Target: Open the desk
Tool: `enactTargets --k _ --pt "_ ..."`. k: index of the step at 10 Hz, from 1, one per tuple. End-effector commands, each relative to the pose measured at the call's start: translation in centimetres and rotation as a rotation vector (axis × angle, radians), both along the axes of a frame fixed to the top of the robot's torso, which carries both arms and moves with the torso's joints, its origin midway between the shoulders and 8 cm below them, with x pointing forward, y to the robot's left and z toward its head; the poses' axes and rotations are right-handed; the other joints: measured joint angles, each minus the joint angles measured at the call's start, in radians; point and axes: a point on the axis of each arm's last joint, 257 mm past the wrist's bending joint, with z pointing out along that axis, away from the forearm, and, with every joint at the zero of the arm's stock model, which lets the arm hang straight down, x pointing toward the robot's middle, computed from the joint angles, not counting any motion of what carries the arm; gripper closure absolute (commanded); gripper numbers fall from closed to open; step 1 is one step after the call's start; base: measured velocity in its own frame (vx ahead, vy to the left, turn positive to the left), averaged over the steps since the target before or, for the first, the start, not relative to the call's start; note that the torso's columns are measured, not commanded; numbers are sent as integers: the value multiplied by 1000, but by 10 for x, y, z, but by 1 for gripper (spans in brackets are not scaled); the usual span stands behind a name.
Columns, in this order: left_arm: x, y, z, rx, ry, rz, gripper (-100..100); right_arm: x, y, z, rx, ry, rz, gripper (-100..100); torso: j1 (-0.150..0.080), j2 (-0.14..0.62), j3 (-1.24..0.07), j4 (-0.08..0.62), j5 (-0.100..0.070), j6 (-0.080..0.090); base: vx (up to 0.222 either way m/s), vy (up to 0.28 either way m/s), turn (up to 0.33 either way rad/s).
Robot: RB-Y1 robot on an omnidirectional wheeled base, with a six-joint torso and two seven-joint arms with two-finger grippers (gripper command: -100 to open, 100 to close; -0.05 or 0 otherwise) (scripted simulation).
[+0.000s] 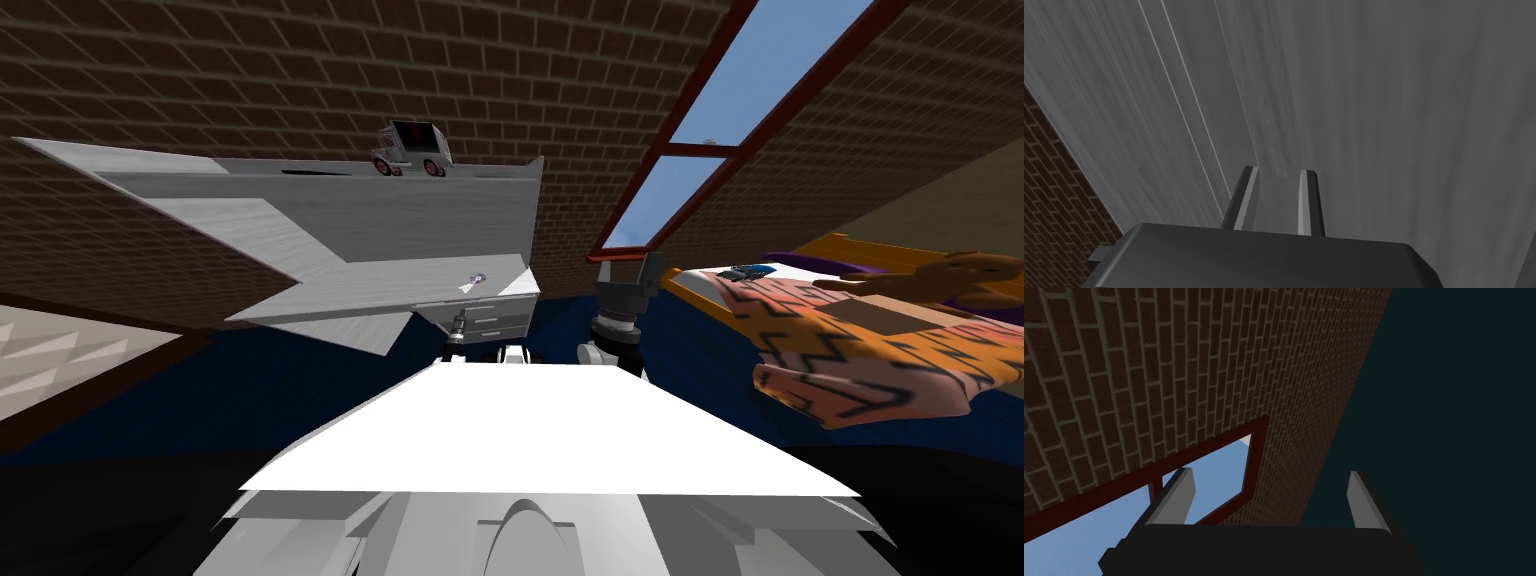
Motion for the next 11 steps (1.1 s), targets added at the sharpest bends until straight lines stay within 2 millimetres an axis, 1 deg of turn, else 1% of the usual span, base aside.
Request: enactTargets --k 1,2,3,4,7,8,9,11 --pt "-3 0 -3 -1 12 -3 100 0 0 0 0 0 0 0 -1 -3 -1 0 0 1 -188 -53 30" --pt "-4 0 -2 -1 12 -5 100 0 0 0 0 0 0 0 -1 -4 -3 1 -1 2 -212 -44 22" --pt "-4 1 -2 0 10 -2 100 0 0 0 0 0 0 0 -1 -5 -3 1 -1 2 -106 -22 11" --pt "-8 0 -5 -1 20 -6 100 0 0 0 0 0 0 0 0 -12 -7 2 -2 2 -152 -7 15" --pt "-12 -1 -5 -1 22 -12 100 0 0 0 0 0 0 0 0 -6 -4 0 -1 1 -175 -24 15" --pt "-11 -1 -4 -1 18 -11 100 0 0 0 0 0 0 0 1 -7 -4 0 -1 1 -80 -10 4" --pt "-2 4 4 -1 24 -9 -100 0 0 0 0 0 0 0 1 -12 -7 1 -2 2 -56 -18 -7" --pt "8 9 15 -1 24 -8 -100 0 0 0 0 0 0 0 -1 -9 -6 1 -2 1 -64 -28 -8"
